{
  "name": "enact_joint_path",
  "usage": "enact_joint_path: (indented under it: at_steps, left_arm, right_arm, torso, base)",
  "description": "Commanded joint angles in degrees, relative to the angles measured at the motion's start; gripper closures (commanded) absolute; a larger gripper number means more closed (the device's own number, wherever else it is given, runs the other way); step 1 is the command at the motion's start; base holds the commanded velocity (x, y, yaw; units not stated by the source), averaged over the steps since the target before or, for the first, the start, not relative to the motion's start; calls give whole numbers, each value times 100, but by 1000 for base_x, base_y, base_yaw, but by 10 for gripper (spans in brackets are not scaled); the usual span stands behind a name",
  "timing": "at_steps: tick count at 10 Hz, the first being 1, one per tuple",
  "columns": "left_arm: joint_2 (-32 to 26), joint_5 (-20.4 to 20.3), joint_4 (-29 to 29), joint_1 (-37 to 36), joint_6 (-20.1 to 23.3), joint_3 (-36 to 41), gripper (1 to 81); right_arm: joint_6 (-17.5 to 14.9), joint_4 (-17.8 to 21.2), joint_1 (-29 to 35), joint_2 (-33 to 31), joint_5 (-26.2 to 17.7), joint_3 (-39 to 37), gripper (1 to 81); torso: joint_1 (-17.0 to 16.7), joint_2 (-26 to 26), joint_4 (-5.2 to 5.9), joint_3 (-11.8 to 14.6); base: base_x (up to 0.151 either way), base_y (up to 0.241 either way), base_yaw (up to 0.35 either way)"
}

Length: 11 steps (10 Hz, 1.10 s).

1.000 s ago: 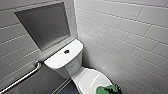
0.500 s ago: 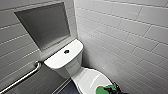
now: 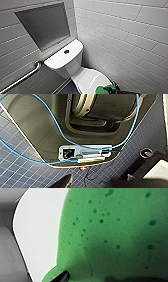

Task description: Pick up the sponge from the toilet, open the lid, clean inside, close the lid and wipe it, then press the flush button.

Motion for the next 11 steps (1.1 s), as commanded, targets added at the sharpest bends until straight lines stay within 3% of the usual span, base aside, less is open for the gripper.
enact_joint_path:
  at_steps: [1, 3, 6, 7, 9, 11]
  left_arm:
    - [-14, 522, -47, 271, -26, 46, 10]
    - [-5, 522, -152, 271, -18, 46, 10]
    - [4, 522, -153, 263, -26, 46, 10]
    - [-5, 522, -144, 271, -17, 46, 10]
    - [3, 522, -135, 271, -17, 46, 10]
    - [4, 495, -100, 236, -9, 73, 10]
  right_arm:
    - [-147, -129, 932, -24, 840, -652, 10]
    - [300, -41, 923, -16, 874, -897, 10]
    - [327, -32, 827, -7, 989, -933, 10]
    - [327, -32, 800, 2, 998, -933, 811]
    - [257, -275, 888, -50, 980, -778, 811]
    - [319, -1157, 1168, -648, 945, 693, 811]
  torso:
    - [0, 0, 0, 0]
    - [-2, -2, -2, 0]
    - [-9, -5, -2, 2]
    - [-9, -5, 0, 2]
    - [-6, -5, -2, 0]
    - [-6, -5, 0, 0]
  base:
    - [0, 0, 0]
    - [0, 0, 0]
    - [0, 0, 0]
    - [0, 0, 0]
    - [0, 0, 0]
    - [0, 0, 0]
